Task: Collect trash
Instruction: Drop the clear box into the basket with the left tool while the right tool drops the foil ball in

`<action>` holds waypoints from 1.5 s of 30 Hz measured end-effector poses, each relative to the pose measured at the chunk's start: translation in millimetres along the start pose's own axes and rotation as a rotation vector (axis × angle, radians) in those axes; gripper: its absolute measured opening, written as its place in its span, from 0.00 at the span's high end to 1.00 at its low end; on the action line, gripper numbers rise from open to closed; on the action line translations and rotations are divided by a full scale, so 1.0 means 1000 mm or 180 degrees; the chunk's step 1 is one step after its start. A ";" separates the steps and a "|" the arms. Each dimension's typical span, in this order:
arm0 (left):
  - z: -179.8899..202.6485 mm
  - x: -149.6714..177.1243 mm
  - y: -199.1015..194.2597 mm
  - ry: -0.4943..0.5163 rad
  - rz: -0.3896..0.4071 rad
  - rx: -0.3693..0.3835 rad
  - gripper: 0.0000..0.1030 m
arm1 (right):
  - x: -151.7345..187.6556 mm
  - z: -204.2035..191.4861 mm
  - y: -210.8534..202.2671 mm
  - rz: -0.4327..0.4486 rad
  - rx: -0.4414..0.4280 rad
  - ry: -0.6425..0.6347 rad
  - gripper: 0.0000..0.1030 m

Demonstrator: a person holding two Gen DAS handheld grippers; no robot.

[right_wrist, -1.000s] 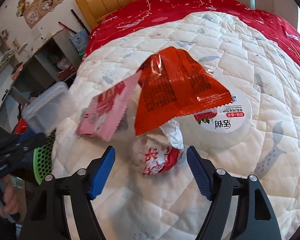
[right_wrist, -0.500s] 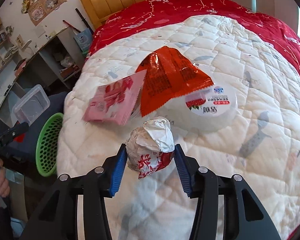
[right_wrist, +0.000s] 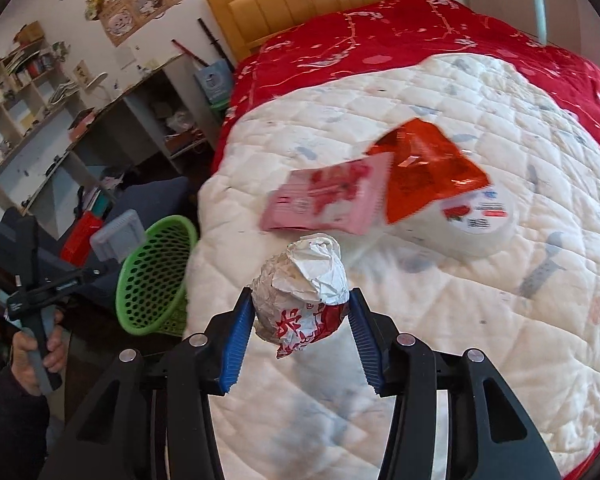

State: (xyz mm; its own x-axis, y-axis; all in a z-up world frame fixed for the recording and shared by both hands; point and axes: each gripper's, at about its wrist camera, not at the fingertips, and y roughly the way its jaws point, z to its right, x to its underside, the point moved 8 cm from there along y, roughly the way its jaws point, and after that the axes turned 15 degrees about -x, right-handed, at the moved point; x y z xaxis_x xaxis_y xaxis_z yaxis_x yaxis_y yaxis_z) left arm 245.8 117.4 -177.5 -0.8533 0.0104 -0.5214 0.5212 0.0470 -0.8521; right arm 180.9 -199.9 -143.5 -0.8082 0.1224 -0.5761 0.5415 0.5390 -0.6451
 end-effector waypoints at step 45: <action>-0.115 0.056 -0.005 -0.0673 -0.0188 -0.0492 0.43 | -0.019 -0.206 0.246 -0.0824 -0.0933 -0.0584 0.44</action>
State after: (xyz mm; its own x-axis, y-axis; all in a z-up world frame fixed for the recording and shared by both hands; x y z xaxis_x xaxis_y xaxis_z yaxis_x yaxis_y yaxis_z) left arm 193.4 232.8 -197.1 -0.8514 -0.2050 -0.4828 0.4483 0.1934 -0.8727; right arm 281.5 102.6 -188.1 -0.8397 -0.1839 -0.5109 0.2164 0.7496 -0.6256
